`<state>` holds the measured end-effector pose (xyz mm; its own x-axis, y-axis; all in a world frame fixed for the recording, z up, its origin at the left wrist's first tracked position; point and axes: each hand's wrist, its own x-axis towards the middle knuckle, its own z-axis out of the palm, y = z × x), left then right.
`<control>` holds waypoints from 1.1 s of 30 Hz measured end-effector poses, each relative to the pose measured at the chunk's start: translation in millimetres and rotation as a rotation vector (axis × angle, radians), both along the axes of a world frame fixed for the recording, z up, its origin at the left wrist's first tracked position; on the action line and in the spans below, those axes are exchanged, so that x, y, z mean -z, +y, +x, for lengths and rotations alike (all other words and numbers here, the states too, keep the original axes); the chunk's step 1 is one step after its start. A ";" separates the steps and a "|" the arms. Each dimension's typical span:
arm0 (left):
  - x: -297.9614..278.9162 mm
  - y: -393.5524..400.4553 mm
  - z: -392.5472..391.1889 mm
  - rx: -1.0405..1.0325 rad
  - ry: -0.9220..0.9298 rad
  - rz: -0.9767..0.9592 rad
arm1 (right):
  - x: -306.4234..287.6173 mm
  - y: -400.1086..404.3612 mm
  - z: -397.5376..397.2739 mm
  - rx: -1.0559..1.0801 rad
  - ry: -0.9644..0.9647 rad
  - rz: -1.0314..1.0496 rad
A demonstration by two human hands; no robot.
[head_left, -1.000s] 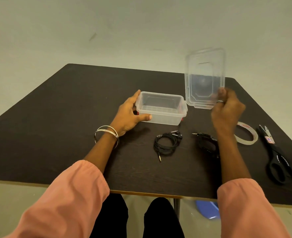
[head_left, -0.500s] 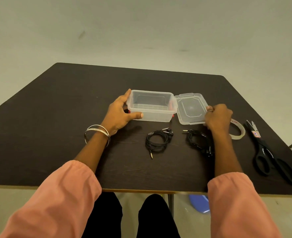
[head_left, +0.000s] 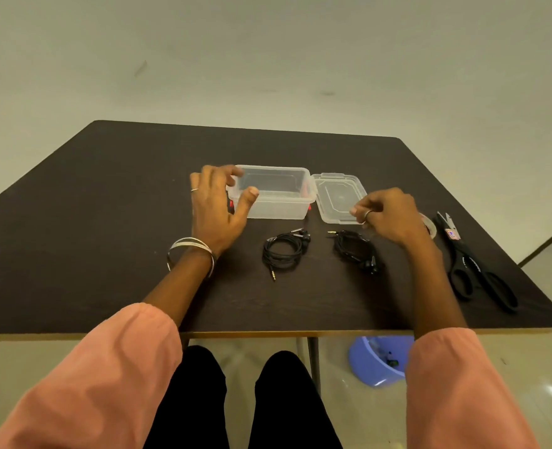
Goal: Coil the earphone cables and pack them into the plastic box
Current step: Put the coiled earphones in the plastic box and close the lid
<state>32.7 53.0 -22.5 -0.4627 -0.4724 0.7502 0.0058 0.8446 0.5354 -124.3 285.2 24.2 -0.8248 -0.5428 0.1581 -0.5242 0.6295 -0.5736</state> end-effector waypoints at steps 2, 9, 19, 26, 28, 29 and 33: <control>2.9 13.0 1.3 0.065 -0.074 -0.068 | 3.0 3.9 5.8 -0.066 -0.007 0.134; -3.8 43.5 3.5 0.130 -0.680 0.083 | 21.6 10.4 9.5 0.040 -0.045 0.239; -41.4 31.3 2.7 0.021 -0.754 0.134 | -17.0 1.8 23.0 0.023 -0.002 -0.100; -100.3 -4.6 7.0 -0.009 -0.354 0.358 | -65.6 -29.9 22.1 0.017 0.186 -0.351; -112.7 -11.4 -0.3 -0.016 -0.235 0.480 | -70.3 -41.3 19.9 0.030 0.246 -0.378; -115.8 -13.0 -5.1 -0.020 -0.194 0.522 | -69.6 -45.4 19.5 0.037 0.260 -0.391; -120.6 -16.4 -32.2 -0.027 -0.194 0.607 | -68.1 -57.7 16.2 0.063 0.286 -0.416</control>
